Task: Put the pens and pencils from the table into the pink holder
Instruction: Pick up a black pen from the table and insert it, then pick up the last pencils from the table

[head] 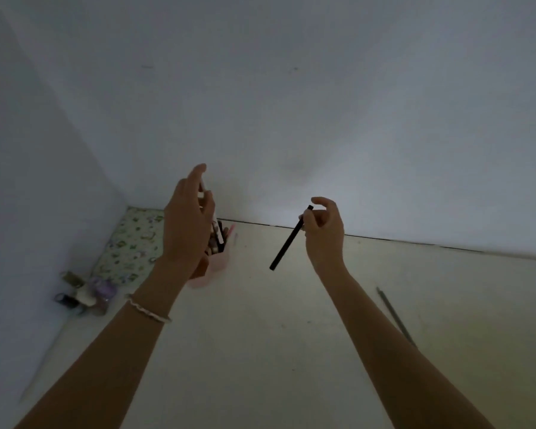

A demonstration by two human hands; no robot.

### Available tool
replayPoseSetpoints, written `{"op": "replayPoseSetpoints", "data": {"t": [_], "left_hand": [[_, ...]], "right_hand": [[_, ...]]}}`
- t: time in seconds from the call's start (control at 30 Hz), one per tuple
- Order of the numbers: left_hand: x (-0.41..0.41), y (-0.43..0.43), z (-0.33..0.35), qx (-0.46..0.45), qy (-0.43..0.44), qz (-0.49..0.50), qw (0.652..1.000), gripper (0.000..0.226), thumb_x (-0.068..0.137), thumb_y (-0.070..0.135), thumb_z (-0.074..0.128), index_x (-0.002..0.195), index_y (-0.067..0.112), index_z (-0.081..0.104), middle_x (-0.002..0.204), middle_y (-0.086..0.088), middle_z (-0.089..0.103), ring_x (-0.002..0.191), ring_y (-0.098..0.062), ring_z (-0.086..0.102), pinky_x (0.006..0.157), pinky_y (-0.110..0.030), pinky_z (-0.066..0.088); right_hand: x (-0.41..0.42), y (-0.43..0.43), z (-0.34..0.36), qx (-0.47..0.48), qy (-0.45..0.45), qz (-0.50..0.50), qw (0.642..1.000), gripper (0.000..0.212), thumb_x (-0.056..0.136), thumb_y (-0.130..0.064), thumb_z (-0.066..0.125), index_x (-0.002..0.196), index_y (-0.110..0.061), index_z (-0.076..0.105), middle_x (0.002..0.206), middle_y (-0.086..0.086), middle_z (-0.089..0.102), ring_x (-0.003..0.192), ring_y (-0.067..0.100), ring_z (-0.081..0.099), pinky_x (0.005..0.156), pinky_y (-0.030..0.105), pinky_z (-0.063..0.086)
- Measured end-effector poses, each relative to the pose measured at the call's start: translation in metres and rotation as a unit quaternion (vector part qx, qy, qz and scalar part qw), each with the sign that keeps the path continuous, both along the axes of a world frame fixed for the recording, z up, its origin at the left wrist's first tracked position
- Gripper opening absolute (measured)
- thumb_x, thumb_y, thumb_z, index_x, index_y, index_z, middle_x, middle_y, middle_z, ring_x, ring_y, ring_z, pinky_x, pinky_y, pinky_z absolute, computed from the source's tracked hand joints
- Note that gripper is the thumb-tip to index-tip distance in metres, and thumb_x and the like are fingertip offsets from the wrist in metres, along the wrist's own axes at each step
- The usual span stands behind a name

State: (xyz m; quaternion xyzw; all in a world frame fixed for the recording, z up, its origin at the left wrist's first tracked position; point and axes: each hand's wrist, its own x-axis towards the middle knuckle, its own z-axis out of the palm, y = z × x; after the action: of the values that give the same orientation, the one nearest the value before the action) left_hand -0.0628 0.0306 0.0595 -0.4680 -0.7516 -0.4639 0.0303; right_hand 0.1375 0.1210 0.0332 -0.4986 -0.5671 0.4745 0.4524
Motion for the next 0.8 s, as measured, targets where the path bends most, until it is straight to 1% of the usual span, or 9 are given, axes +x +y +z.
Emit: {"op": "replayPoseSetpoints", "data": {"t": [0.13,0.23,0.3,0.37,0.43,0.5,0.6,0.73,0.8], "left_hand": [[-0.015,-0.004,-0.019,-0.071,0.024,0.007,0.997,0.034,0.098,0.011,0.054,0.131,0.019,0.05,0.101,-0.002,0.061,0.081,-0.02,0.064,0.074,-0.031,0.053],[-0.019,-0.004,-0.028,-0.11,0.06,-0.009,0.992,0.027,0.096,0.011,0.055,0.123,0.014,0.057,0.097,-0.006,0.064,0.081,-0.023,0.063,0.073,-0.037,0.053],[-0.02,-0.005,-0.032,-0.142,0.14,0.001,0.98,0.016,0.094,0.016,0.057,0.097,0.008,0.071,0.104,-0.011,0.069,0.1,-0.032,0.064,0.087,-0.044,0.047],[-0.022,-0.006,-0.034,-0.159,0.196,0.042,0.967,0.023,0.094,0.02,0.061,0.081,0.01,0.077,0.125,-0.012,0.065,0.126,-0.032,0.052,0.102,-0.045,0.036],[-0.025,-0.006,-0.031,-0.111,0.198,0.08,0.971,0.022,0.095,0.019,0.059,0.088,0.009,0.077,0.131,-0.014,0.062,0.129,-0.033,0.05,0.104,-0.046,0.035],[-0.027,-0.005,-0.026,-0.066,0.192,0.086,0.975,0.022,0.095,0.016,0.057,0.096,0.007,0.077,0.128,-0.016,0.063,0.125,-0.035,0.052,0.103,-0.046,0.038],[-0.027,-0.005,-0.018,-0.053,0.153,0.077,0.984,0.022,0.096,0.016,0.056,0.097,0.006,0.076,0.125,-0.014,0.064,0.123,-0.035,0.051,0.101,-0.047,0.038],[-0.027,-0.005,-0.012,-0.063,0.082,0.079,0.992,0.024,0.098,0.018,0.055,0.1,0.006,0.076,0.123,-0.009,0.065,0.123,-0.03,0.05,0.101,-0.044,0.038],[-0.025,-0.005,-0.011,-0.067,0.061,0.076,0.993,0.025,0.098,0.019,0.054,0.103,0.007,0.076,0.124,-0.007,0.064,0.124,-0.028,0.048,0.102,-0.043,0.038]], "right_hand": [[-0.021,-0.011,0.01,0.033,0.019,-0.009,0.999,0.017,0.091,-0.012,0.055,0.1,-0.026,0.059,0.082,0.007,0.069,0.063,0.005,0.056,0.056,0.007,0.041],[-0.029,-0.016,0.011,0.04,0.031,-0.021,0.998,0.017,0.091,-0.014,0.057,0.102,-0.025,0.061,0.084,0.002,0.069,0.065,0.0,0.058,0.057,0.005,0.041],[-0.033,-0.02,0.01,0.04,0.044,-0.019,0.998,0.016,0.091,-0.014,0.058,0.103,-0.025,0.06,0.086,0.002,0.07,0.072,0.004,0.062,0.059,0.006,0.043],[-0.041,-0.027,0.006,0.057,0.043,-0.01,0.997,0.015,0.092,-0.016,0.059,0.104,-0.025,0.06,0.087,-0.003,0.07,0.079,0.007,0.066,0.065,0.009,0.047],[-0.05,-0.033,0.004,0.101,0.024,0.005,0.995,0.015,0.093,-0.018,0.059,0.106,-0.025,0.059,0.088,-0.011,0.068,0.084,0.005,0.066,0.073,0.012,0.05],[-0.063,-0.038,0.001,0.145,-0.002,0.028,0.989,0.015,0.095,-0.018,0.058,0.109,-0.024,0.058,0.091,-0.016,0.066,0.087,0.001,0.065,0.075,0.01,0.048],[-0.079,-0.044,-0.01,0.204,-0.071,0.081,0.973,0.015,0.097,-0.018,0.055,0.112,-0.021,0.057,0.094,-0.012,0.065,0.085,0.001,0.062,0.077,0.01,0.048],[-0.089,-0.052,-0.034,0.259,-0.173,0.146,0.939,0.016,0.097,-0.013,0.054,0.111,-0.013,0.06,0.098,0.002,0.069,0.088,0.016,0.064,0.08,0.033,0.055],[-0.09,-0.054,-0.043,0.298,-0.207,0.155,0.919,0.015,0.093,-0.009,0.06,0.107,-0.007,0.065,0.106,0.008,0.067,0.097,0.024,0.063,0.082,0.04,0.056]]}}
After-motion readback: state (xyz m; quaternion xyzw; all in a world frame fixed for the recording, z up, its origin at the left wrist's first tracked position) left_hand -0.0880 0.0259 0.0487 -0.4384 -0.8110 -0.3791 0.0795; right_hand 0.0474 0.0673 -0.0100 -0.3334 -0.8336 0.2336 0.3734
